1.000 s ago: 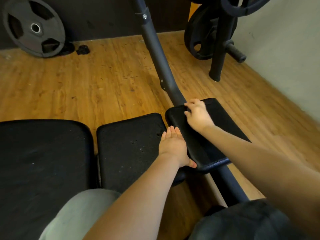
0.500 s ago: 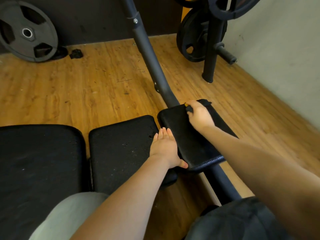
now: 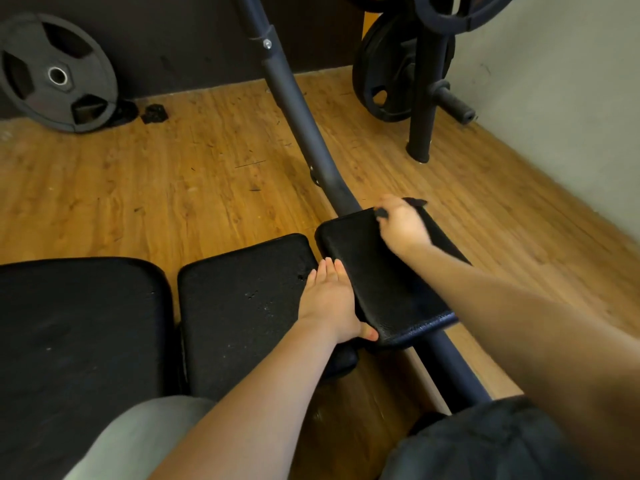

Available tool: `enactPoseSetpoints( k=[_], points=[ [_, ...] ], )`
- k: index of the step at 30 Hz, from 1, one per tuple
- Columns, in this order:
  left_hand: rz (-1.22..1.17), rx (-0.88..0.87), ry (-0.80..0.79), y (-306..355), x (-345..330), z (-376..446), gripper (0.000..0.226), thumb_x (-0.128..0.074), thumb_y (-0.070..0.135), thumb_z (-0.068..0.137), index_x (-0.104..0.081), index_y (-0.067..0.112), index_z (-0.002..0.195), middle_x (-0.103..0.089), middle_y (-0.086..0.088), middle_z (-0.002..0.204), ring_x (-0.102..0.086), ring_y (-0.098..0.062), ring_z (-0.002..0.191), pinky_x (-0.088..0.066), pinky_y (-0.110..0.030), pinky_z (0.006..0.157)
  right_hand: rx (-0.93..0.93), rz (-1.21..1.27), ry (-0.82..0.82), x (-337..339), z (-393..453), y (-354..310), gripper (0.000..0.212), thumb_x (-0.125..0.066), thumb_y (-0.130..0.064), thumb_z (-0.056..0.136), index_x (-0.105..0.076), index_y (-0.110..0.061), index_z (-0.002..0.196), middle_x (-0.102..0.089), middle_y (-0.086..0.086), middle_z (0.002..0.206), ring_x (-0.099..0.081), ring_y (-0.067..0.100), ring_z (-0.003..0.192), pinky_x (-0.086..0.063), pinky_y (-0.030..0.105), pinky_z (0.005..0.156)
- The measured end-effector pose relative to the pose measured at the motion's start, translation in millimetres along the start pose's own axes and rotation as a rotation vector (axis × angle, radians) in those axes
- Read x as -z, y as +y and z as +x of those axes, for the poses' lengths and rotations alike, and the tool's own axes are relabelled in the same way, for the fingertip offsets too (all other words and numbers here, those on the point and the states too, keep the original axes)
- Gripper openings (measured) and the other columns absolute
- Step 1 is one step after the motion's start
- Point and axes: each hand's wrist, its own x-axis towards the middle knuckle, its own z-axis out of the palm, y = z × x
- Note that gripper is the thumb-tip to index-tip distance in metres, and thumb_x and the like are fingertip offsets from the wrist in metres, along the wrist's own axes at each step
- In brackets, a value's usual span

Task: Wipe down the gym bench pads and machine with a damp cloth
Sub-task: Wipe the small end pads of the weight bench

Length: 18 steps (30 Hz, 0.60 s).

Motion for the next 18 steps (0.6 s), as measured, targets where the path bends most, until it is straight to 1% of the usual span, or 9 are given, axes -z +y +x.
enactPoseSetpoints(
  k=[2,5,7,8,9,11,13,15,18],
  points=[
    [0.000,0.000,0.004,1,0,0,0.134,-0.073,0.063,0.066,0.011,-0.002,0.147,0.007,-0.018,0.158,0.007,-0.027,0.146,0.000,-0.038,0.119,0.199,0.021,-0.055,-20,-14,-22,0.037,-0.048,-0.001,0.093,-0.053,-0.004,0.130,-0.040,0.010,0.146,-0.035,0.022,0.136,-0.018,0.020,0.109],
    [0.001,0.001,0.006,0,0,1,0.133,-0.072,0.064,0.066,0.011,-0.002,0.148,0.008,-0.019,0.158,0.008,-0.027,0.146,0.001,-0.038,0.119,0.451,-0.018,-0.195,-16,-47,-13,0.035,-0.052,-0.003,0.093,-0.056,-0.006,0.128,-0.041,0.007,0.145,-0.035,0.017,0.137,-0.020,0.019,0.112],
    [0.004,0.003,0.000,0,-1,1,0.134,-0.071,0.065,0.066,0.011,-0.002,0.148,0.008,-0.018,0.158,0.008,-0.027,0.146,0.000,-0.038,0.120,0.529,-0.069,-0.235,4,-58,13,0.036,-0.055,-0.001,0.090,-0.059,-0.007,0.125,-0.047,0.007,0.141,-0.039,0.019,0.135,-0.020,0.019,0.111],
    [0.004,0.002,-0.003,0,-1,1,0.134,-0.071,0.065,0.066,0.011,-0.002,0.148,0.008,-0.018,0.158,0.007,-0.027,0.146,0.000,-0.038,0.120,0.505,-0.089,-0.209,16,-55,27,0.037,-0.055,0.003,0.088,-0.060,-0.007,0.124,-0.048,0.009,0.140,-0.039,0.021,0.134,-0.020,0.021,0.111],
    [0.003,0.002,-0.001,-1,-1,2,0.134,-0.071,0.065,0.066,0.011,-0.001,0.148,0.007,-0.018,0.158,0.007,-0.026,0.146,-0.001,-0.039,0.120,0.430,-0.100,-0.159,26,-48,38,0.039,-0.053,0.005,0.088,-0.059,-0.007,0.124,-0.047,0.011,0.140,-0.038,0.024,0.136,-0.019,0.021,0.111],
    [-0.007,0.003,0.006,-1,-1,2,0.134,-0.072,0.065,0.066,0.011,-0.001,0.148,0.007,-0.017,0.158,0.007,-0.026,0.146,-0.001,-0.039,0.120,0.189,-0.119,-0.066,35,-25,46,0.040,-0.045,0.003,0.093,-0.054,-0.007,0.130,-0.038,0.009,0.147,-0.030,0.023,0.140,-0.015,0.023,0.113],
    [-0.015,0.001,0.007,-1,-2,2,0.134,-0.072,0.065,0.066,0.011,0.000,0.148,0.007,-0.017,0.158,0.007,-0.026,0.146,-0.001,-0.039,0.120,0.011,-0.102,-0.021,26,-7,29,0.040,-0.042,-0.001,0.095,-0.050,-0.007,0.134,-0.036,0.008,0.149,-0.031,0.023,0.139,-0.019,0.026,0.112],
    [-0.013,0.000,0.010,-1,-2,2,0.134,-0.072,0.064,0.066,0.011,0.000,0.148,0.007,-0.017,0.158,0.008,-0.025,0.146,-0.001,-0.039,0.120,0.000,-0.049,0.016,2,-2,2,0.040,-0.044,-0.003,0.094,-0.051,-0.008,0.133,-0.041,0.008,0.146,-0.038,0.023,0.134,-0.025,0.027,0.110],
    [-0.001,-0.002,0.015,-1,-2,0,0.133,-0.071,0.064,0.067,0.011,-0.001,0.148,0.007,-0.017,0.158,0.008,-0.026,0.146,0.001,-0.038,0.119,0.200,0.009,-0.035,-28,-14,-33,0.039,-0.045,-0.003,0.095,-0.051,-0.006,0.133,-0.039,0.008,0.147,-0.034,0.019,0.137,-0.018,0.019,0.110]
  ],
)
